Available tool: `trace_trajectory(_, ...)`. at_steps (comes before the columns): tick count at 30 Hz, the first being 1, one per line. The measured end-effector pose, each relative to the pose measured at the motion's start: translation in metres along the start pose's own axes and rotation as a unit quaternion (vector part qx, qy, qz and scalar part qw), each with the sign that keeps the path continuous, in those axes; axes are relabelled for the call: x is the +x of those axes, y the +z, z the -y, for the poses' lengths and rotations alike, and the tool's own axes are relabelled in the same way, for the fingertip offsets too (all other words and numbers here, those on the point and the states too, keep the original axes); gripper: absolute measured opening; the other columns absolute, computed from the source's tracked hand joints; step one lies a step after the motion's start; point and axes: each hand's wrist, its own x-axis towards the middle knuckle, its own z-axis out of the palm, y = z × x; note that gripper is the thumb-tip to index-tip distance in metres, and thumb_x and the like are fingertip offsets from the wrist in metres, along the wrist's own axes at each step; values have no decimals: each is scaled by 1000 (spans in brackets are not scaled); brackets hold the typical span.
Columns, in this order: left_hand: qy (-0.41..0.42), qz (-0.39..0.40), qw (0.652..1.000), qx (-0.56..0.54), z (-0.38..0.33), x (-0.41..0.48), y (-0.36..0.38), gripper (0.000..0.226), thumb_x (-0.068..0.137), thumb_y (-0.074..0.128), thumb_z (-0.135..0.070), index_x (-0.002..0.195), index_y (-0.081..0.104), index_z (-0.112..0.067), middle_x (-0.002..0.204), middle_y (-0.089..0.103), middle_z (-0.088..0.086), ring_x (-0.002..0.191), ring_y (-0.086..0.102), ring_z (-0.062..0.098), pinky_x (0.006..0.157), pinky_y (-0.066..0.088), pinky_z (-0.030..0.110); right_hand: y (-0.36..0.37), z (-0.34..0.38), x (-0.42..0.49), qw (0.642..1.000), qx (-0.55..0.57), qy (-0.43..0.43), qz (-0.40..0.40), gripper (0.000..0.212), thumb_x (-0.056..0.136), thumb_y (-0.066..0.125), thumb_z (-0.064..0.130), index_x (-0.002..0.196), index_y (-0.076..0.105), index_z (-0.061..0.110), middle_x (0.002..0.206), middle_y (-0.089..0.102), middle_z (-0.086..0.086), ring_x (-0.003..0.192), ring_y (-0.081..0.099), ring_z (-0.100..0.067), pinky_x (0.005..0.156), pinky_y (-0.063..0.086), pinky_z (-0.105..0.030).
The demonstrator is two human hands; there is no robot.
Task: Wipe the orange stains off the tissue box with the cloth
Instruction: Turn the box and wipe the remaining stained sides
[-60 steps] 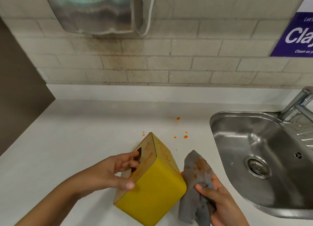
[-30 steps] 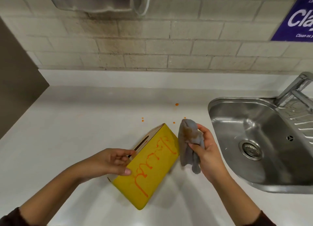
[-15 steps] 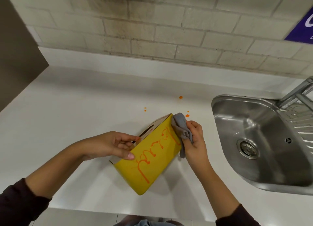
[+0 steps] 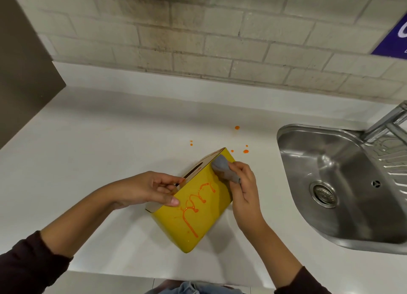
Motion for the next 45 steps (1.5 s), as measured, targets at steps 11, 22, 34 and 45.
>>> trace_trajectory(11, -1, -2, 1000, 10, -3, -3, -1, 60, 70, 72, -15, 126, 54, -23, 121, 65, 16, 104, 66, 13, 84, 51, 15, 10, 8, 7, 975, 78, 106, -178, 26, 95, 40, 4, 114, 49, 20, 112, 54, 1, 105, 52, -4, 82, 39, -3)
trace_trajectory(22, -6, -27, 1000, 15, 2, -2, 5, 60, 74, 70, -13, 131, 52, -20, 125, 64, 13, 113, 63, 18, 92, 50, 18, -7, -12, -4, 992, -57, -115, -8, 42, 84, 42, 0, 122, 52, 15, 105, 46, -4, 102, 47, -17, 92, 38, -17)
trace_trajectory(34, -6, -46, 999, 17, 7, -1, 7, 60, 77, 68, -12, 133, 50, -19, 133, 54, 21, 121, 56, 25, 99, 45, 22, 16, 2, -7, 998, -15, -41, -49, 33, 87, 48, 6, 117, 62, 6, 102, 51, 10, 98, 51, 1, 83, 39, -9)
trace_trajectory(45, 12, -21, 1000, 11, 8, 0, 6, 66, 70, 71, -22, 133, 50, -22, 126, 63, 13, 111, 62, 14, 91, 48, 16, -3, -3, 6, 993, -45, -19, -105, 41, 88, 45, 7, 125, 54, 22, 100, 51, 5, 92, 50, 8, 78, 37, -2)
